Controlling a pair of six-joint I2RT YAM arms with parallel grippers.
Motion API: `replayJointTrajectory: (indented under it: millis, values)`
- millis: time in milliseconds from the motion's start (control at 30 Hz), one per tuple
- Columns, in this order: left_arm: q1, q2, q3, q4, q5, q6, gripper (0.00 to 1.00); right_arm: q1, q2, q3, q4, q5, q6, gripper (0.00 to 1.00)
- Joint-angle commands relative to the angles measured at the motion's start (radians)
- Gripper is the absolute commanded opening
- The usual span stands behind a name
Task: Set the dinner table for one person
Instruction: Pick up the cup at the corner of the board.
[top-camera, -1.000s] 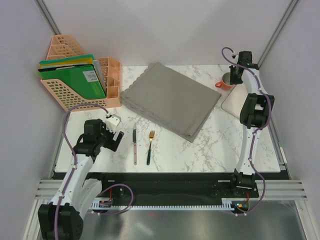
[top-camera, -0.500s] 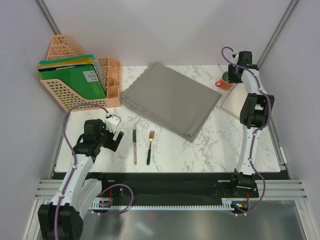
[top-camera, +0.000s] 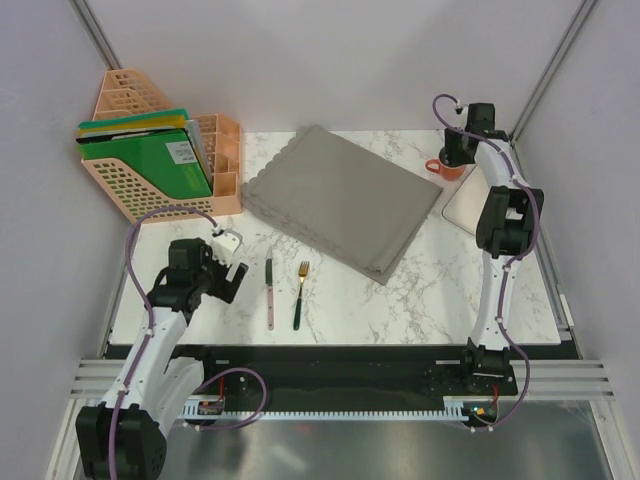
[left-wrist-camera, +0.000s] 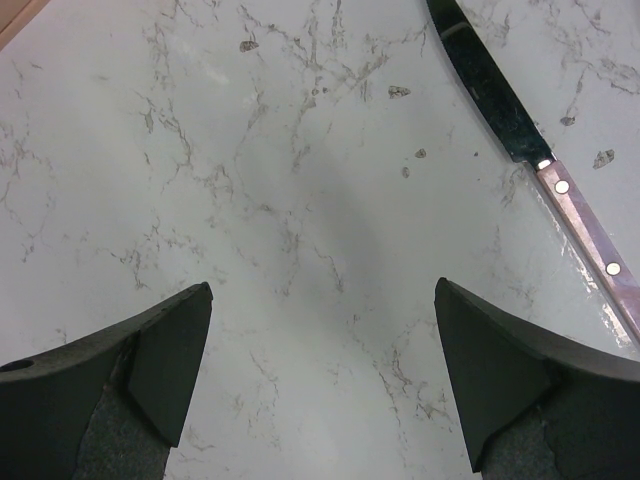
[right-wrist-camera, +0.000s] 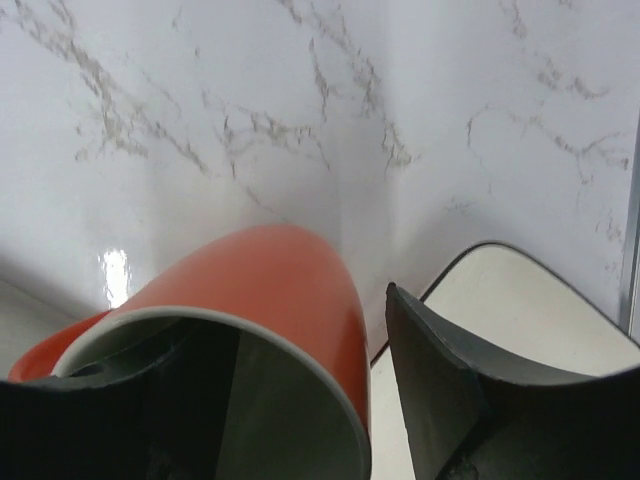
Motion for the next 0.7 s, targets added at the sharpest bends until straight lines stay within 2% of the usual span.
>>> replayJointTrajectory:
  millis: [0, 100, 267, 400, 667]
  values:
    - [0.002, 0.005, -0.005, 0.032, 0.01, 0.023, 1.0, 0.013, -0.146, -0.094, 0.097, 0.009, -0.015, 0.67]
    - [0.004, 0.008, -0.004, 0.03, 0.01, 0.023, 1.0, 0.018, -0.22, -0.157, 0.157, 0.012, -0.016, 0.67]
    - [0.002, 0.001, -0.005, 0.03, 0.007, 0.023, 1.0, 0.029, -0.211, -0.093, 0.133, 0.032, -0.032, 0.67]
    - [0.002, 0.001, -0.005, 0.029, 0.004, 0.023, 1.0, 0.027, -0.179, -0.059, 0.119, 0.049, -0.029, 0.48]
    - [0.002, 0.001, -0.004, 0.024, 0.001, 0.025, 1.0, 0.029, -0.164, -0.079, 0.128, 0.041, -0.02, 0.5]
